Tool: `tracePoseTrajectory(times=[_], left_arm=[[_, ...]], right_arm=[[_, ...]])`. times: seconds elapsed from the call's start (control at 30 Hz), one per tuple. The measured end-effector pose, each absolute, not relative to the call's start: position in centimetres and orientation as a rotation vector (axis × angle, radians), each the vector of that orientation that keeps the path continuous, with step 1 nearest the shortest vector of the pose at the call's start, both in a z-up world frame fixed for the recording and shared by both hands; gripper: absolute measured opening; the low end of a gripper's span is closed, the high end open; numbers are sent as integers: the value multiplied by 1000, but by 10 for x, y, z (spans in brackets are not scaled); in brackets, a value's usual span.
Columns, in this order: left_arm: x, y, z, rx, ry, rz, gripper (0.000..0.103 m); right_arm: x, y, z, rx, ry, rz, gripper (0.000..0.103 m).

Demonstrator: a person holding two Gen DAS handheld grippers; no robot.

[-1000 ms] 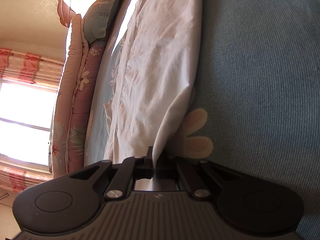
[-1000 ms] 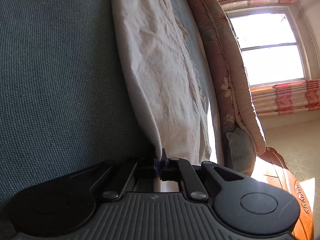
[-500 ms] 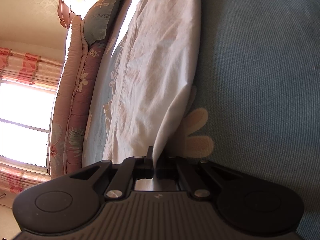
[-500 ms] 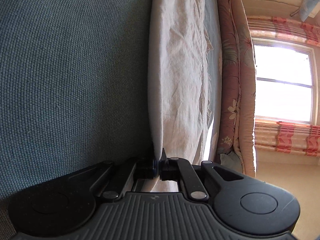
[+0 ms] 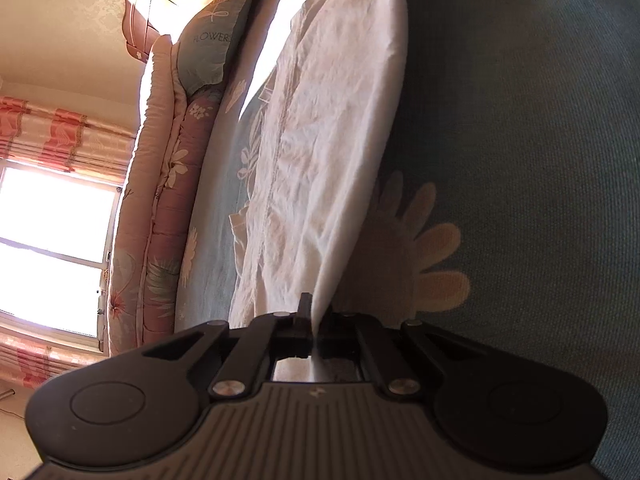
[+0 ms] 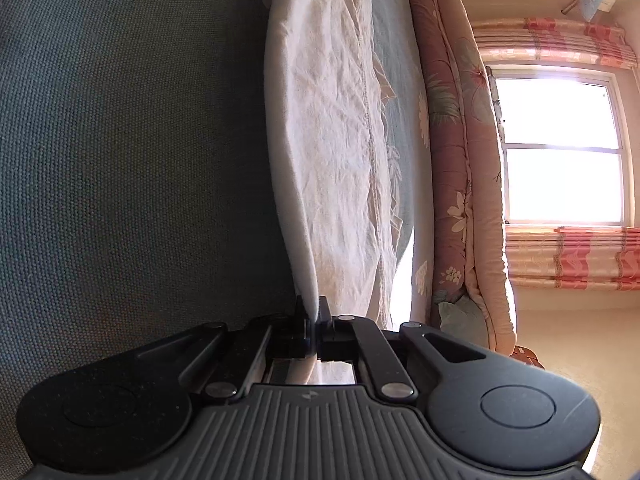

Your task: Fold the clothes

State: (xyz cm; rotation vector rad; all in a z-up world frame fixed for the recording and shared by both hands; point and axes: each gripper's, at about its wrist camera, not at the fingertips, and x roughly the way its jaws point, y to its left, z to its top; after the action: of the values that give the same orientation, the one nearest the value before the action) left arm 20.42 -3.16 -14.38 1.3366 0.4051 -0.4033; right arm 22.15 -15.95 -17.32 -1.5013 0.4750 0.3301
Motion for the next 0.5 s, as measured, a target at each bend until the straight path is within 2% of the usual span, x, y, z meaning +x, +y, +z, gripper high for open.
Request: tracePoseTrajectory(times=[0.5], left_arm=[[181, -31, -118, 1370, 377, -411, 0]], right_arm=[[216, -160, -129, -1408, 514, 369, 6]])
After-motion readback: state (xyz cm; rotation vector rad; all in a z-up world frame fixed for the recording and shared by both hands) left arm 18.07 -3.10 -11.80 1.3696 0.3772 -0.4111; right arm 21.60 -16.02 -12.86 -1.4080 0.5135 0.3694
